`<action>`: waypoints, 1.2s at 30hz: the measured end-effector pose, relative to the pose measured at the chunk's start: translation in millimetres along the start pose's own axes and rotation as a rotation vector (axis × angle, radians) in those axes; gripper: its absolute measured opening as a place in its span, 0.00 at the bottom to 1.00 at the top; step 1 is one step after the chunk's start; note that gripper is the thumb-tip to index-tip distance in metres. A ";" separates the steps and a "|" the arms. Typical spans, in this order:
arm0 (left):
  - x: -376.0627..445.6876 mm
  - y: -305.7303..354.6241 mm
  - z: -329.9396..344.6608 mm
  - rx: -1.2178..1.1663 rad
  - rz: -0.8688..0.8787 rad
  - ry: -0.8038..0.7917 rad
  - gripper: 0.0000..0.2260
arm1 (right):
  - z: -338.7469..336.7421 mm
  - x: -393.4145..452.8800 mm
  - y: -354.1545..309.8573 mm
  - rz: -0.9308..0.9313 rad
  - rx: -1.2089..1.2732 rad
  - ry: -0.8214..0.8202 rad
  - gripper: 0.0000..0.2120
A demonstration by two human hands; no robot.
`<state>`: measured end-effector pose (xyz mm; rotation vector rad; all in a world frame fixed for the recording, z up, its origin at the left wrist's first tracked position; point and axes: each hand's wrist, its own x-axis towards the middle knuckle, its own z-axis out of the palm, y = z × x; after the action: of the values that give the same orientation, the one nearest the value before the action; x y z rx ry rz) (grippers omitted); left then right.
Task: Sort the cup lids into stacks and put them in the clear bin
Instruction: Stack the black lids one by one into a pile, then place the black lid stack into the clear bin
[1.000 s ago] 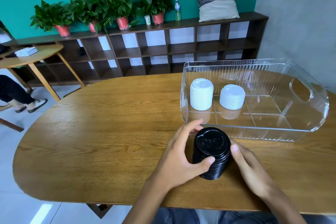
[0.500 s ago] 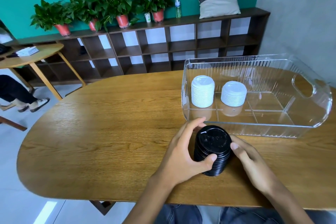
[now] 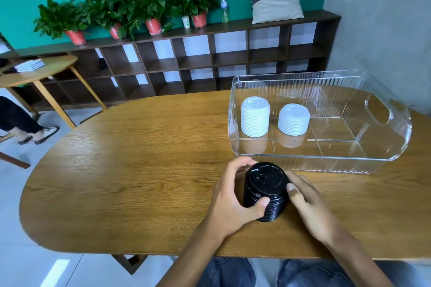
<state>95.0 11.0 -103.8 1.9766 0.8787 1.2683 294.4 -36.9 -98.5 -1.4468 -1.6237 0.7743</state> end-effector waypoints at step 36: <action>21.9 -52.4 -53.1 0.897 -0.466 -0.046 0.20 | 11.5 -5.4 1.5 -0.101 -0.081 -0.084 0.50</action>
<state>42.3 66.9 -115.5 2.1883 1.9852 0.5773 285.2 -41.2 -106.3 -1.3920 -1.7962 0.7277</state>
